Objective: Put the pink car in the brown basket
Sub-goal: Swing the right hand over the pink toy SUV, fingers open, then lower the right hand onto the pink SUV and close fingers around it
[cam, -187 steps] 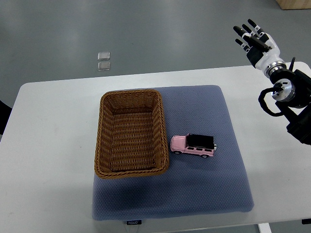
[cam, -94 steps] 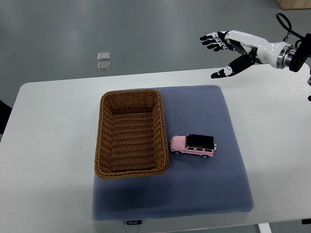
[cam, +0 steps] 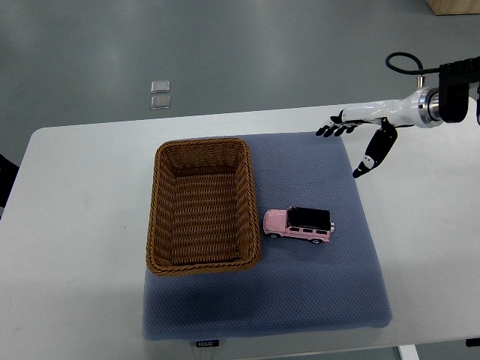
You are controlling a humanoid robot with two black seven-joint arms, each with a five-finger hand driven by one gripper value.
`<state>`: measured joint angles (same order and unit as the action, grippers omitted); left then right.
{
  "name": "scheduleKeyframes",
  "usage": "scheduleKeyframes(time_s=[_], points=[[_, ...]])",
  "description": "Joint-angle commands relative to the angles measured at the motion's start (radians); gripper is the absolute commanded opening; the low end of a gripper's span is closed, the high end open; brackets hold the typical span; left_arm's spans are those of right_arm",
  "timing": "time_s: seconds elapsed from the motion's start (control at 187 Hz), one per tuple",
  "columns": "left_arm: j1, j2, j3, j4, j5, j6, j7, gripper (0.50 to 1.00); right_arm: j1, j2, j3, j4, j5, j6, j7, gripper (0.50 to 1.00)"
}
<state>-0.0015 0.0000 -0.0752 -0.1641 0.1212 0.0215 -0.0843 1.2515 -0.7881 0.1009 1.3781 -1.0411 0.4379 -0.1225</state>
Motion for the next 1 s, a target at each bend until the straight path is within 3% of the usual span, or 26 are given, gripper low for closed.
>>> scheduleKeyframes(time_s=[0.0,0.576,0.992], points=[[0.0,0.0,0.0,0.0,0.0,0.0,0.0,1.0,-0.023,0.036,-0.021,0.001,-0.001,-0.001,-0.009,0.909],[0.0,0.0,0.0,0.0,0.0,0.0,0.0,1.0,-0.046,0.24,-0.115,0.006,-0.01,-0.004,-0.008,0.909],[0.0,0.0,0.0,0.0,0.0,0.0,0.0,1.0,-0.087,0.257,-0.156,-0.074,-0.05,-0.079,-0.009,0.907]])
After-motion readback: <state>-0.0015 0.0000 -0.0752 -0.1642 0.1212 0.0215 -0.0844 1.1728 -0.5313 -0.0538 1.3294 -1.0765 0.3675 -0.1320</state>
